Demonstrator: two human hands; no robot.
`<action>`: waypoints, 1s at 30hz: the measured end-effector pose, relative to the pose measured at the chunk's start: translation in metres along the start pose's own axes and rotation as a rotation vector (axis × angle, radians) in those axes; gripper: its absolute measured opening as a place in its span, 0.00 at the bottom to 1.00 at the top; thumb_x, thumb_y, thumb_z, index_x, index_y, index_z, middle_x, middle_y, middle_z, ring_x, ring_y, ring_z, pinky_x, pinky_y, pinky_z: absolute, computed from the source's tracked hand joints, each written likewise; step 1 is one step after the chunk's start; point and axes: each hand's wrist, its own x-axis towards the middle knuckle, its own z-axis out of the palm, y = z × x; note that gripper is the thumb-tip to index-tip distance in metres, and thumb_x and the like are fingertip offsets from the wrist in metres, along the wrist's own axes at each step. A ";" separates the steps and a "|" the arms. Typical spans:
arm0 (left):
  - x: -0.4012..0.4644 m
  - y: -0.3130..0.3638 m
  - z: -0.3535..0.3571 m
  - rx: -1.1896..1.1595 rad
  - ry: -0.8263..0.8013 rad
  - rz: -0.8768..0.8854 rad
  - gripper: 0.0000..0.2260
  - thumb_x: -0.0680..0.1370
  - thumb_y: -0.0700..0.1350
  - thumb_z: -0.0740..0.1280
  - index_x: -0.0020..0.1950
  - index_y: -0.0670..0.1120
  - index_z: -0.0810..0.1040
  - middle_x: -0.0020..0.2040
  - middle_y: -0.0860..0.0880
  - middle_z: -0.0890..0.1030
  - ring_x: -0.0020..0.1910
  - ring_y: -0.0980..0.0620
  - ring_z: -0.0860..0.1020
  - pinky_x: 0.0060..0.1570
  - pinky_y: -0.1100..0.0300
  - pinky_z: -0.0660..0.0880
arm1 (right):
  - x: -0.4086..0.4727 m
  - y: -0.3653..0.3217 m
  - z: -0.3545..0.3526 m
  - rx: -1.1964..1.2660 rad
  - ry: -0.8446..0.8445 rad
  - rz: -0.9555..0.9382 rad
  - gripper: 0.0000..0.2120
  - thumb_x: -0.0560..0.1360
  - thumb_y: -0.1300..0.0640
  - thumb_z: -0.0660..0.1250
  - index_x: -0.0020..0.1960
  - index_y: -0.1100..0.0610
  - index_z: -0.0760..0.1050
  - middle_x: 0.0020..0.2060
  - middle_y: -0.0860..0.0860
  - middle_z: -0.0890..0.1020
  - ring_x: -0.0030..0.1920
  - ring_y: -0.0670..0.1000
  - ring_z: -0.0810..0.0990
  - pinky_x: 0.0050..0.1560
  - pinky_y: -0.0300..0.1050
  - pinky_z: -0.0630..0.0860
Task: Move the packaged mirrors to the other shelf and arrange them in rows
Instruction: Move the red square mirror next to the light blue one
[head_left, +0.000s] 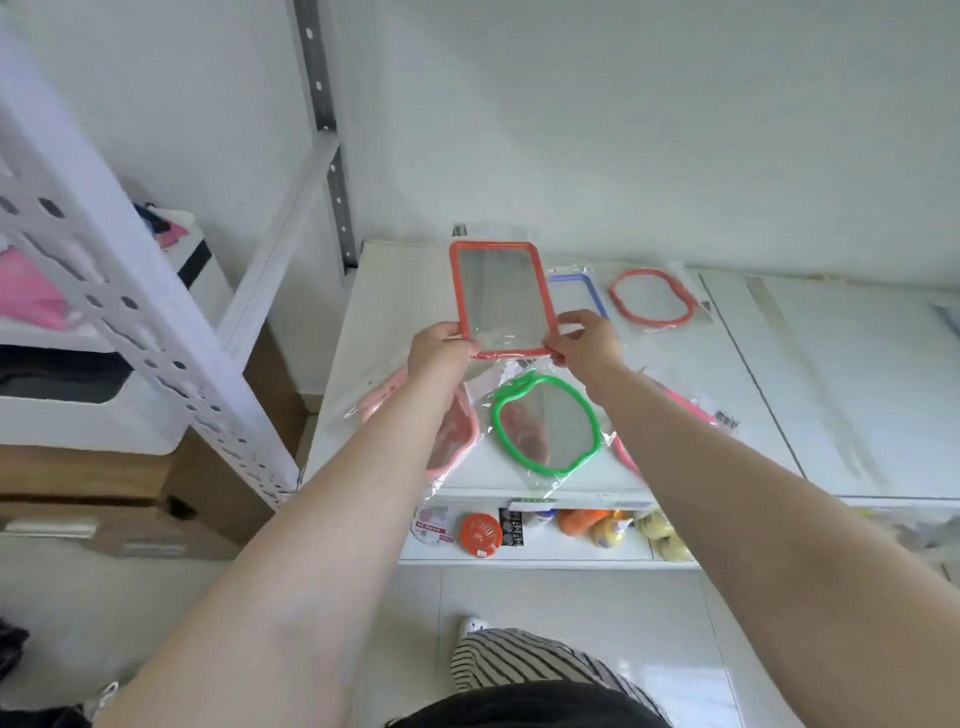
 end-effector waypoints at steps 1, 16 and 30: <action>-0.010 -0.002 0.001 -0.018 -0.014 0.007 0.12 0.72 0.33 0.68 0.53 0.42 0.82 0.34 0.49 0.78 0.32 0.51 0.74 0.42 0.59 0.73 | -0.012 0.002 -0.006 -0.003 0.016 0.012 0.15 0.74 0.65 0.68 0.60 0.60 0.74 0.31 0.51 0.78 0.30 0.50 0.77 0.53 0.56 0.80; -0.193 -0.083 0.068 0.217 -0.466 0.079 0.31 0.72 0.34 0.69 0.72 0.54 0.69 0.42 0.51 0.79 0.46 0.46 0.83 0.47 0.56 0.82 | -0.256 0.118 -0.114 0.075 0.418 0.358 0.15 0.74 0.62 0.68 0.60 0.56 0.73 0.39 0.52 0.79 0.35 0.52 0.79 0.27 0.39 0.71; -0.362 -0.166 0.243 0.416 -0.760 0.071 0.27 0.73 0.30 0.66 0.69 0.49 0.74 0.53 0.47 0.82 0.42 0.49 0.81 0.45 0.57 0.82 | -0.390 0.272 -0.278 0.169 0.657 0.566 0.12 0.72 0.64 0.68 0.55 0.55 0.75 0.46 0.59 0.83 0.37 0.54 0.80 0.43 0.49 0.79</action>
